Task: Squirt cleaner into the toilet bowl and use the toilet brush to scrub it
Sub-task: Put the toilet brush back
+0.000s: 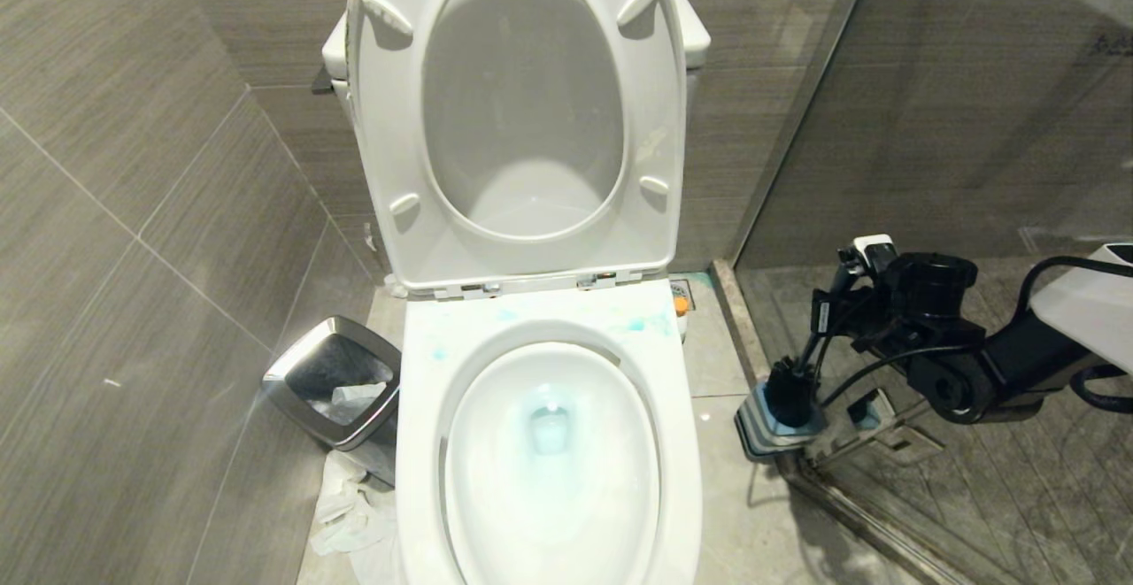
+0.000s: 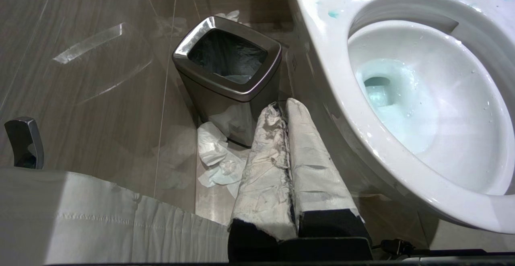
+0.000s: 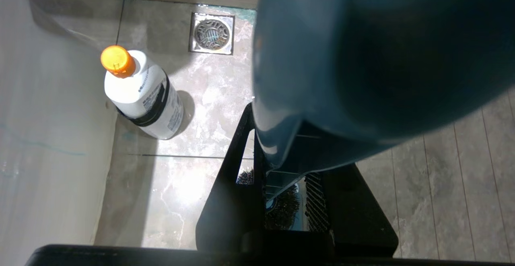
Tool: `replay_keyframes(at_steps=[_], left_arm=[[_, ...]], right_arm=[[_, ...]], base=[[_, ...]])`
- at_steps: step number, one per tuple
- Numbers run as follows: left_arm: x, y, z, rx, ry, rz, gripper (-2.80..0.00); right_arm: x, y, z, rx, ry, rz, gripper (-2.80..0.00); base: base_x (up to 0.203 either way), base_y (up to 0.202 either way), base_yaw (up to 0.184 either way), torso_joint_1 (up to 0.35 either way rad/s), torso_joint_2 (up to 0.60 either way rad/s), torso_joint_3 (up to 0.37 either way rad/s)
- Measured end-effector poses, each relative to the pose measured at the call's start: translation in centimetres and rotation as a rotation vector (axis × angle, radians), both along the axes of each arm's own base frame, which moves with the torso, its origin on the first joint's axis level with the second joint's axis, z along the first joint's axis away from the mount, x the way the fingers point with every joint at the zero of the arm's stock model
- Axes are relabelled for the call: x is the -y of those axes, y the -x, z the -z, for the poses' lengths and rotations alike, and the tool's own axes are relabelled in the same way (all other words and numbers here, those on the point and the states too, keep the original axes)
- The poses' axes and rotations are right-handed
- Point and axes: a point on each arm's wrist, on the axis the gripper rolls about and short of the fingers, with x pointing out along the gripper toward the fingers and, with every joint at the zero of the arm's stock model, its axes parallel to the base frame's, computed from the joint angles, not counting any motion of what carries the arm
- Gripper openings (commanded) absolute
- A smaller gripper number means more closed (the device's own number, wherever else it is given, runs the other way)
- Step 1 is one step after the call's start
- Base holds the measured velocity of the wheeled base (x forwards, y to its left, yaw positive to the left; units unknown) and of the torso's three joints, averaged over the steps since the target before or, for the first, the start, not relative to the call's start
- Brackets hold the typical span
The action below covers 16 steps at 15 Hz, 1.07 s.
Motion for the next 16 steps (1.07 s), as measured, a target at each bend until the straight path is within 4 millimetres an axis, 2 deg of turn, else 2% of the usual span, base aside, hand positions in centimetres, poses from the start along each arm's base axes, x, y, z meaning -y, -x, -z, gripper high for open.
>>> replay_keyframes(at_steps=[11, 16], left_arm=[[0.0, 0.0, 0.0, 0.000, 0.000, 0.000, -2.80], [0.0, 0.0, 0.0, 0.000, 0.000, 0.000, -2.80]], right_arm=[[0.2, -0.3, 4.1, -0.044, 0.039, 0.001, -2.80], [0.2, 0.6, 6.6, -0.086, 0.062, -0.006, -2.80]], base=[[0.000, 0.000, 0.000, 0.000, 0.00, 0.000], [0.000, 0.000, 0.000, 0.000, 0.00, 0.000]])
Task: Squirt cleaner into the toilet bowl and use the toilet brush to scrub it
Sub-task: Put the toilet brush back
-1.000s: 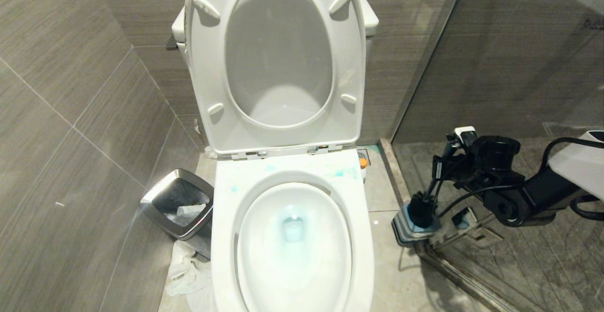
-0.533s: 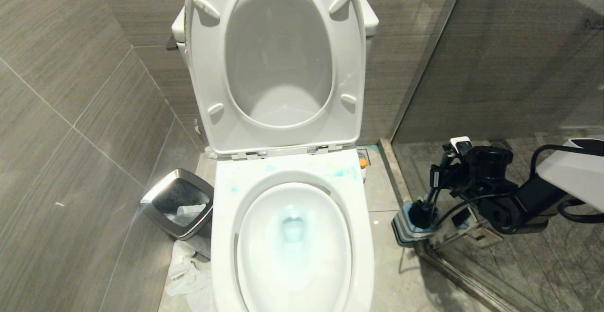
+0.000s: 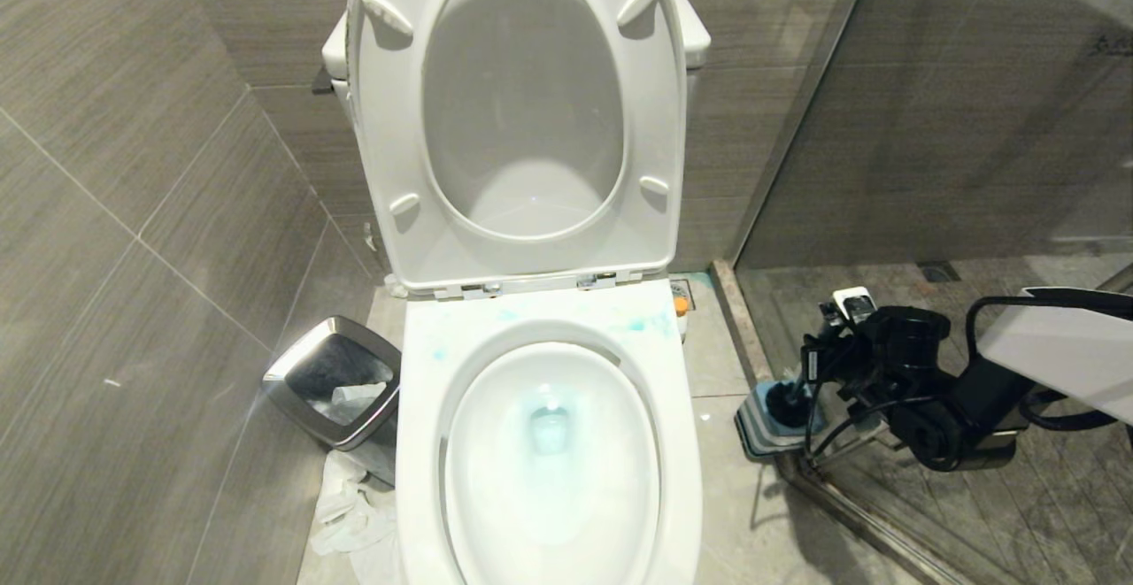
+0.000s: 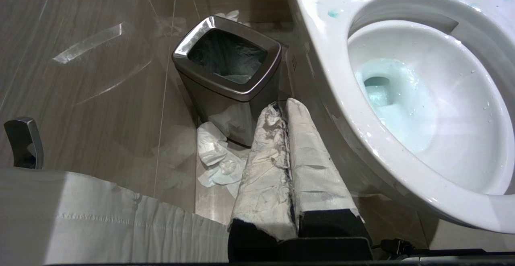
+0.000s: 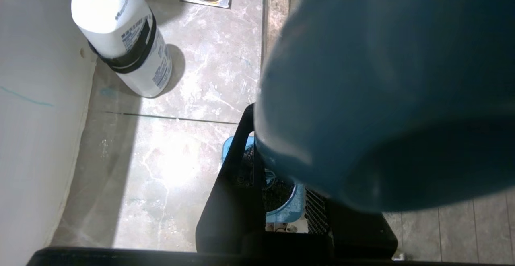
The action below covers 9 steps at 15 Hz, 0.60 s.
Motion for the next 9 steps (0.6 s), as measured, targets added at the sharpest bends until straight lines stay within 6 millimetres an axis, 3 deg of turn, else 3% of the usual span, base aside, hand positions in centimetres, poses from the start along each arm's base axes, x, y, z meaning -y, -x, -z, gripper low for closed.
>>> replay_keyframes(at_steps=[3, 4, 9], left_arm=[[0.0, 0.0, 0.0, 0.000, 0.000, 0.000, -2.80], [0.0, 0.0, 0.0, 0.000, 0.000, 0.000, -2.80], [0.0, 0.0, 0.0, 0.000, 0.000, 0.000, -2.80]], right_arm=[[0.0, 0.6, 1.0, -0.021, -0.001, -0.002, -2.80], [0.0, 0.7, 1.2, -0.025, -0.001, -0.002, 0.00], [0.0, 1.2, 1.0, -0.036, 0.032, -0.009, 0.00]], base=[[0.000, 0.000, 0.000, 0.000, 0.00, 0.000], [0.000, 0.000, 0.000, 0.000, 0.00, 0.000], [0.000, 0.000, 0.000, 0.000, 0.00, 0.000]])
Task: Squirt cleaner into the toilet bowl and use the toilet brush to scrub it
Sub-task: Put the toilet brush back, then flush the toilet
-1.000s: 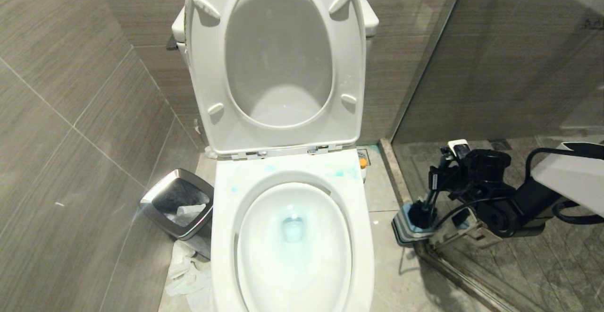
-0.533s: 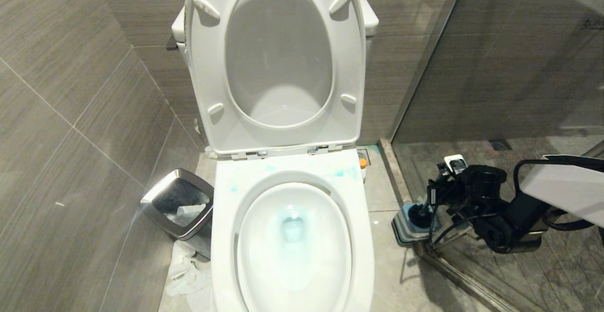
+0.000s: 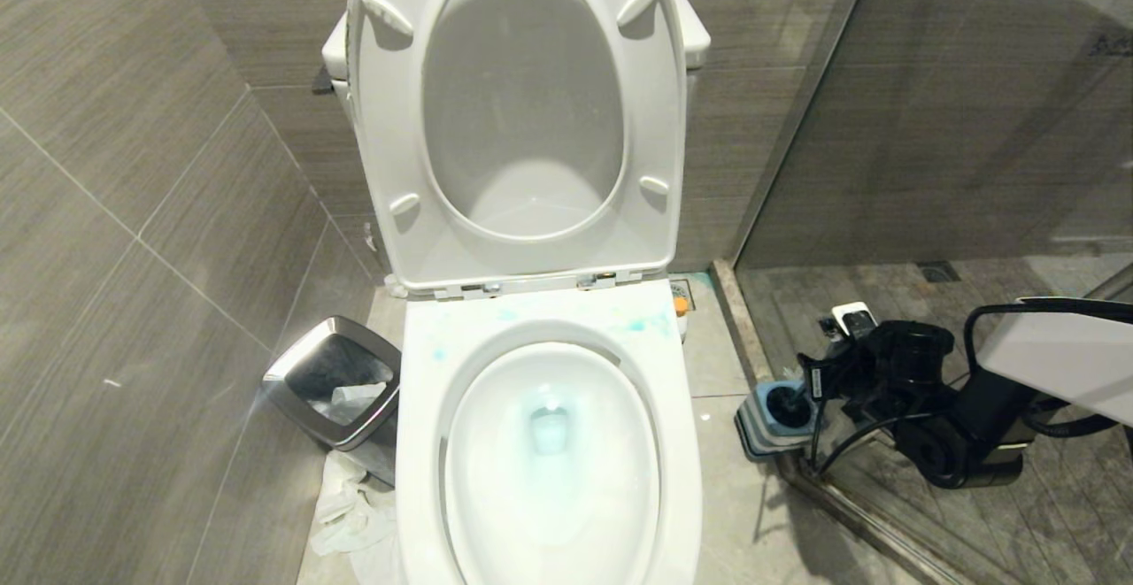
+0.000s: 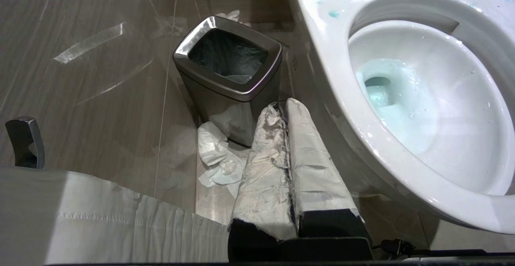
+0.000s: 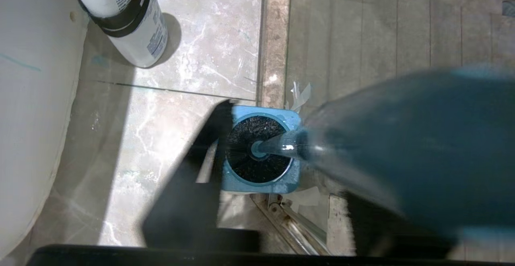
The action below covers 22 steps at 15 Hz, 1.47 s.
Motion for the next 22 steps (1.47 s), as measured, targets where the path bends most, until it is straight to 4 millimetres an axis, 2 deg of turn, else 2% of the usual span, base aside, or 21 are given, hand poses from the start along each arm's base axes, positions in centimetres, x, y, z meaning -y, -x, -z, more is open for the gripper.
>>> replay_keyframes(at_steps=[6, 9, 13, 15, 21, 22], left_arm=[[0.0, 0.0, 0.0, 0.000, 0.000, 0.000, -2.80], [0.0, 0.0, 0.0, 0.000, 0.000, 0.000, -2.80], [0.0, 0.0, 0.0, 0.000, 0.000, 0.000, -2.80], [0.0, 0.0, 0.0, 0.000, 0.000, 0.000, -2.80], [0.0, 0.0, 0.0, 0.000, 0.000, 0.000, -2.80], [0.0, 0.0, 0.0, 0.000, 0.000, 0.000, -2.80]], right_arm=[[0.1, 0.7, -0.2, -0.012, 0.000, 0.000, 0.00], [0.1, 2.8, -0.1, -0.069, 0.001, 0.001, 0.00], [0.2, 6.4, -1.1, -0.123, 0.005, 0.005, 0.00], [0.2, 8.0, -2.6, -0.110, 0.004, 0.003, 0.00], [-0.3, 12.8, -10.1, 0.093, -0.007, -0.024, 0.00], [-0.3, 13.6, -11.3, 0.135, -0.010, -0.026, -2.80]], base=[[0.000, 0.000, 0.000, 0.000, 0.00, 0.000], [0.000, 0.000, 0.000, 0.000, 0.00, 0.000], [0.000, 0.000, 0.000, 0.000, 0.00, 0.000], [0.000, 0.000, 0.000, 0.000, 0.00, 0.000], [0.000, 0.000, 0.000, 0.000, 0.00, 0.000], [0.000, 0.000, 0.000, 0.000, 0.00, 0.000]])
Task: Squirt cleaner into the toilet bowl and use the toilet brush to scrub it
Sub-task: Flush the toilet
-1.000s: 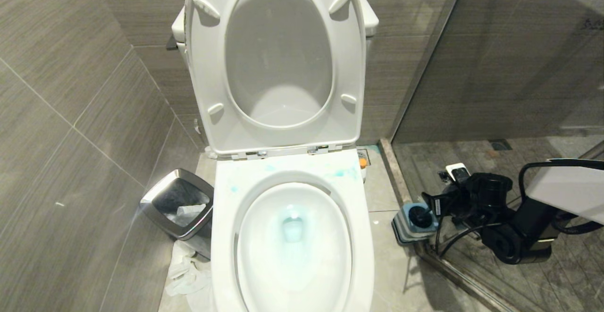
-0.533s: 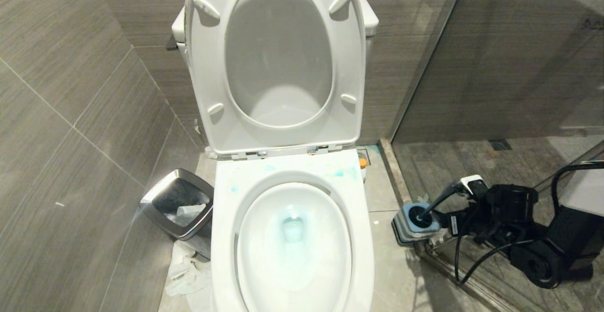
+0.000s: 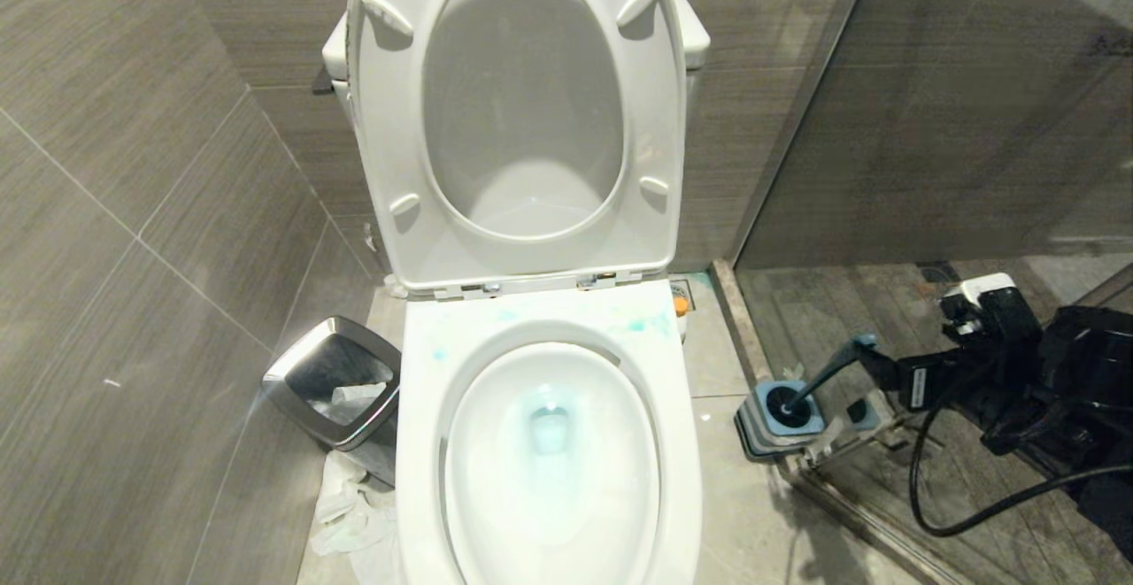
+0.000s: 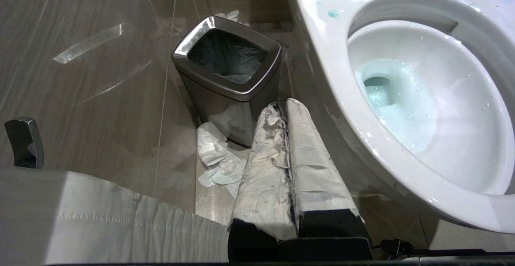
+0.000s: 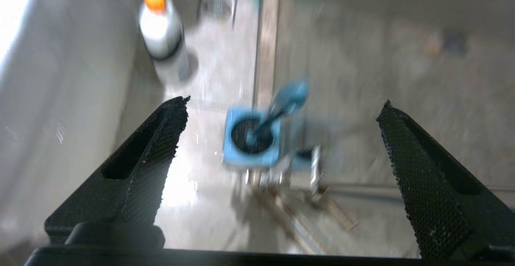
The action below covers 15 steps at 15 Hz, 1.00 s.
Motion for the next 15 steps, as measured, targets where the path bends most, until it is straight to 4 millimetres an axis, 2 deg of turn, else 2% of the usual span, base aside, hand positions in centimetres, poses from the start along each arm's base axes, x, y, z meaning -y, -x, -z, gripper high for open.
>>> replay_keyframes(at_steps=[3, 10, 12, 15], left_arm=[[0.0, 0.0, 0.0, 0.000, 0.001, 0.000, -2.80], [0.0, 0.0, 0.0, 0.000, 0.001, 0.000, -2.80], [0.0, 0.0, 0.0, 0.000, 0.000, 0.000, -2.80], [0.0, 0.0, 0.0, 0.000, 0.001, 0.000, -2.80]], right_arm=[[0.0, 2.2, -3.0, 0.112, -0.004, -0.003, -2.80], [0.2, 7.8, -6.6, 0.284, 0.033, -0.029, -2.80], [0.3, 9.8, -6.7, 0.306, 0.061, -0.021, -2.80], [0.5, 14.1, -4.7, 0.260, 0.080, 0.012, -2.80]], base=[[0.000, 0.000, 0.000, 0.000, 0.00, 0.000], [0.000, 0.000, 0.000, 0.000, 0.00, 0.000], [0.000, 0.000, 0.000, 0.000, 0.00, 0.000], [0.000, 0.000, 0.000, 0.000, 0.00, 0.000]])
